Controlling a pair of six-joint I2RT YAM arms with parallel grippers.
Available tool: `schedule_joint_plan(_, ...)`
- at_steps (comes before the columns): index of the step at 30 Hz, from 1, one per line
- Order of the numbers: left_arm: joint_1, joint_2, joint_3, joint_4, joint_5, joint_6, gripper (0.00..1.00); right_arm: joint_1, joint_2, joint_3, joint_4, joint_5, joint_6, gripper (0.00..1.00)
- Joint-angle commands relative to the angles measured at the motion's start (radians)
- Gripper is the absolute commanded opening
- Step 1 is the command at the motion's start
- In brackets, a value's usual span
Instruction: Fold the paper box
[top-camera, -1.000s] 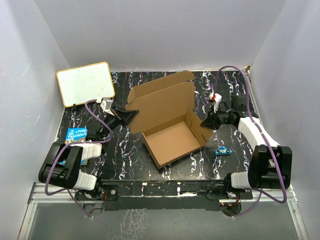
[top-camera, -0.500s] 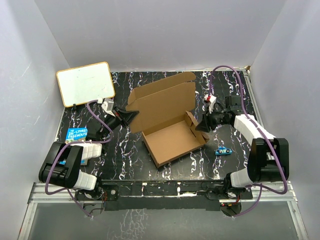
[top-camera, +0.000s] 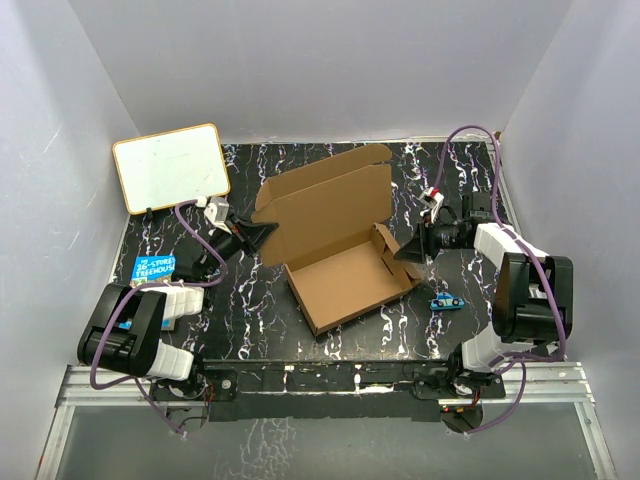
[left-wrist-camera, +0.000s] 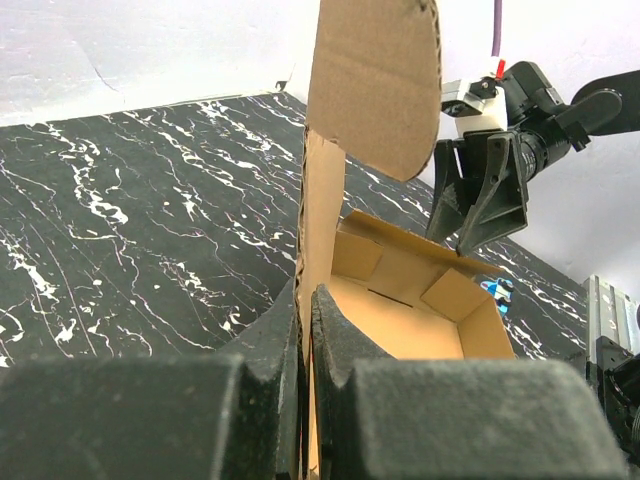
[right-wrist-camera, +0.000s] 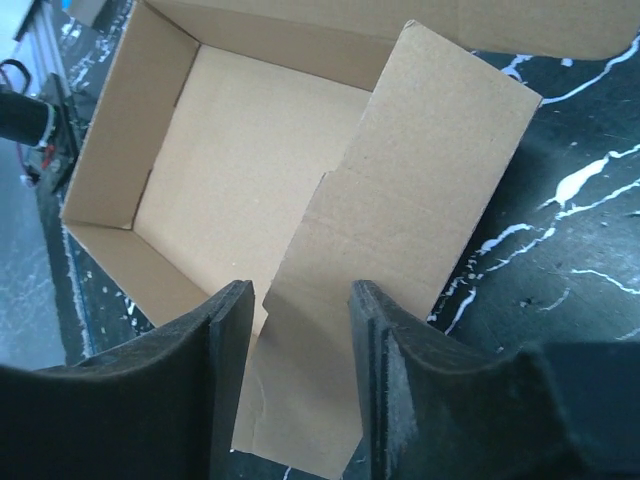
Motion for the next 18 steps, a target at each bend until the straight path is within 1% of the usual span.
schedule_joint_plan(1,-0.006,-0.031,0.004,0.014,0.031,0.014,0.0,-0.004,0.018,0.042,0.011,-0.129,0.015,0.45)
schedule_joint_plan(5,-0.006,-0.034,0.001,0.012,0.029,0.014,0.0,-0.018,0.033,0.038,0.02,-0.167,0.029,0.34)
schedule_joint_plan(11,-0.005,-0.037,-0.006,-0.002,0.024,0.016,0.0,-0.04,0.063,0.027,0.054,-0.174,0.095,0.33)
schedule_joint_plan(12,-0.005,-0.037,-0.006,-0.008,0.024,0.019,0.0,-0.04,0.067,0.026,0.058,-0.153,0.105,0.29)
schedule_joint_plan(14,-0.006,-0.038,-0.006,-0.014,0.025,0.022,0.0,-0.042,0.076,0.028,0.065,-0.124,0.116,0.13)
schedule_joint_plan(15,-0.006,-0.037,-0.005,-0.013,0.026,0.021,0.0,-0.041,0.078,0.029,0.065,-0.113,0.115,0.09)
schedule_joint_plan(18,-0.006,-0.037,-0.003,-0.011,0.027,0.016,0.0,-0.039,0.077,0.035,0.051,-0.058,0.089,0.08)
